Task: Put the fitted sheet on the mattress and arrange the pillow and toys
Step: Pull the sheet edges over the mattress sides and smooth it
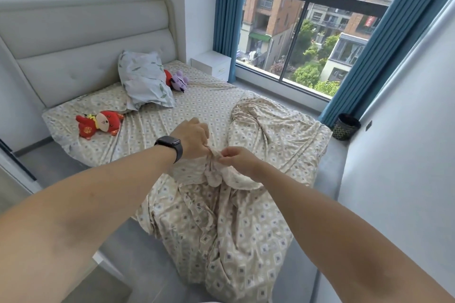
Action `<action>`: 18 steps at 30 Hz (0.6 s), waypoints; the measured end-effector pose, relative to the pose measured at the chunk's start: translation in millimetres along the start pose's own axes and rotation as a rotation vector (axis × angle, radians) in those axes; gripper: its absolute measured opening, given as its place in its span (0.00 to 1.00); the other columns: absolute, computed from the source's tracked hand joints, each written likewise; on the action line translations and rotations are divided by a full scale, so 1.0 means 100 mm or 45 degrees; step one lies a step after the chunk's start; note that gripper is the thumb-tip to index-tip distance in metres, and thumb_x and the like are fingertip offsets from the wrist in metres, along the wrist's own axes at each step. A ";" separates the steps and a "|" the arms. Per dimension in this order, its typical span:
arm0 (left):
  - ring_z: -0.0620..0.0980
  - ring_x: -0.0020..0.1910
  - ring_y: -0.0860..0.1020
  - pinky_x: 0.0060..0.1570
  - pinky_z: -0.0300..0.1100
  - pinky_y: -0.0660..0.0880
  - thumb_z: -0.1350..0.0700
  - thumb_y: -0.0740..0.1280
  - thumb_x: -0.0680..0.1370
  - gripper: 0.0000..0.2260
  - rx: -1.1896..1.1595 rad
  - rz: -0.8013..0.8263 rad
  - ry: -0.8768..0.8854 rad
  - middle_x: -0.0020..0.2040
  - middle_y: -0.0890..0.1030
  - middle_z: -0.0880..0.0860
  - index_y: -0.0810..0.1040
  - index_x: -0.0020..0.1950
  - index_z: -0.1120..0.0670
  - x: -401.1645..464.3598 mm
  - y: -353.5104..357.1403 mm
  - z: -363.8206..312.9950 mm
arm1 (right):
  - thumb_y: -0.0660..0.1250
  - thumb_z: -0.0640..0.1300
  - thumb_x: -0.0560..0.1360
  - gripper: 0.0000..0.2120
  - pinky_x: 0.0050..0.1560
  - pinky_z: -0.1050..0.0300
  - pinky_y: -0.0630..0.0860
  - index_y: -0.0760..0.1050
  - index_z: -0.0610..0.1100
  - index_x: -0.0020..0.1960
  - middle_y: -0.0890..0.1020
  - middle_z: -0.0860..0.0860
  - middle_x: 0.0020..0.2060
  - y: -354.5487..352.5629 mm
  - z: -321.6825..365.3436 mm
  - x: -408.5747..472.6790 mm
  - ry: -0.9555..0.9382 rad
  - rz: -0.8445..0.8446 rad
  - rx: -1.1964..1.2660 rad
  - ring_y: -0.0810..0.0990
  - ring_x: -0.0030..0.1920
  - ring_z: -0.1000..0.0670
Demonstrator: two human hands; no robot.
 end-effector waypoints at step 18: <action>0.46 0.32 0.69 0.32 0.39 0.67 0.64 0.72 0.70 0.09 -0.992 0.008 -0.069 0.33 0.72 0.51 0.72 0.36 0.56 0.43 -0.25 -0.63 | 0.75 0.59 0.69 0.38 0.70 0.45 0.65 0.61 0.57 0.74 0.64 0.54 0.70 -0.51 -0.14 0.04 0.017 -0.369 -0.505 0.64 0.70 0.46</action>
Point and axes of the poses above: each hand's wrist, its own x-axis towards the middle knuckle, its own y-axis out of the palm, z = x × y, the point moved 5 cm from there along x, towards the middle knuckle
